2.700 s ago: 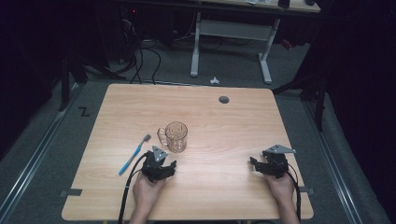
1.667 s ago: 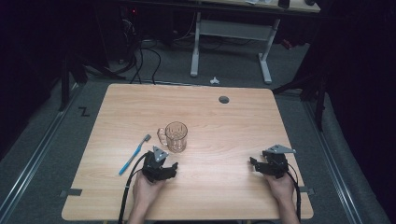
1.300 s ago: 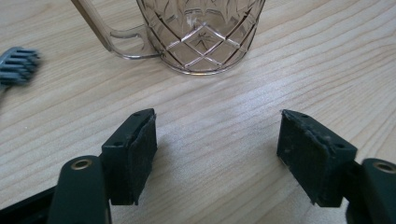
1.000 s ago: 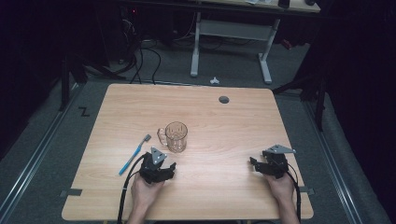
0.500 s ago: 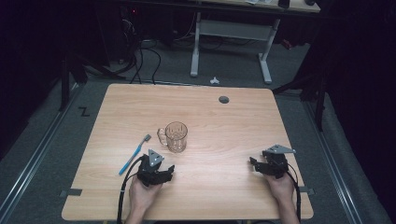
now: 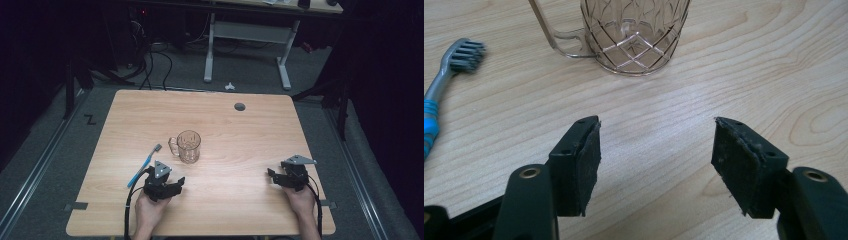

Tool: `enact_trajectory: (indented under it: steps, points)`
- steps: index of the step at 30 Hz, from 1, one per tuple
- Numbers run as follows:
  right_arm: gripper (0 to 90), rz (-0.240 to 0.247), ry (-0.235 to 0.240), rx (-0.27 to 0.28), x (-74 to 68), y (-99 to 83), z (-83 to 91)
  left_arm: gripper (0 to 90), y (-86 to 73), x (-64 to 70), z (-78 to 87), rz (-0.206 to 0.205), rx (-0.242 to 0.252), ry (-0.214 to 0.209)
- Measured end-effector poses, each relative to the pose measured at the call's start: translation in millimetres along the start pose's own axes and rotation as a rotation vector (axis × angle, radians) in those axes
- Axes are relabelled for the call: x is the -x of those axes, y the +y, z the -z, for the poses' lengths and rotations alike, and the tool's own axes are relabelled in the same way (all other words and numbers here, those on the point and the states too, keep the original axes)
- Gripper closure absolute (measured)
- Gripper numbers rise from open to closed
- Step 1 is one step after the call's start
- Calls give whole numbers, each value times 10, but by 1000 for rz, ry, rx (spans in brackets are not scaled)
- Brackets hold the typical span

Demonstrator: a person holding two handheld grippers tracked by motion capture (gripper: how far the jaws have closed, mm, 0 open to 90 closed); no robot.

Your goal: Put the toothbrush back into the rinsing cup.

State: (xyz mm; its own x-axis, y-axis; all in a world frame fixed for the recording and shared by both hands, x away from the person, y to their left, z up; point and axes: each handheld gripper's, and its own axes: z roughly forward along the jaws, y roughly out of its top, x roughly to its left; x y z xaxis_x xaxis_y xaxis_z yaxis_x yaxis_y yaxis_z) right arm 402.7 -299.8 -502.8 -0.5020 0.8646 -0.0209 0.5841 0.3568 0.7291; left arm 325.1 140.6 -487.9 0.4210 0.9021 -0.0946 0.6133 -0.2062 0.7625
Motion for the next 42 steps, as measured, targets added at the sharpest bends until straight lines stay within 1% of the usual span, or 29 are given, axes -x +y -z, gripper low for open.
enact_trajectory:
  steps: [3, 5, 11, 15, 18, 21, 22, 24, 27, 33, 38, 42]
  points:
    - [341, 0, 0, 0, 0, 0, 0, 359, -27, 4, 17, -2, 3, 13]
    - [341, 0, 0, 0, 1, 0, 0, 350, -38, 3, 36, 3, -1, 14]
    - [341, 0, 0, 0, 1, 0, 0, 342, -49, -19, 98, -6, 2, 35]
    - [341, 0, 1, 0, 1, 0, 0, 338, -44, -48, 118, -9, -21, 40]
    - [341, 0, 0, 0, 0, 0, 0, 329, -37, -70, 145, -13, -26, 49]
    - [341, 0, 0, 0, 0, 0, 0, 329, -39, -102, 181, 2, -34, 51]
    - [341, 0, 0, 0, 0, 0, 0, 332, -41, -121, 198, 12, -45, 46]
    - [341, 0, 0, 0, 0, 0, 0, 350, -39, -141, 217, 19, -58, 38]
    - [341, 0, 0, 0, 0, 0, 0, 346, -30, -162, 253, 6, -69, 52]
    - [341, 0, 0, 0, -1, 0, 0, 337, -43, -223, 305, 10, -60, 75]
    - [341, 0, 0, 0, -1, 0, 0, 361, -46, -254, 353, -14, -57, 104]
    - [340, 1, 0, 0, -1, 0, 0, 383, -40, -309, 395, -7, -50, 111]
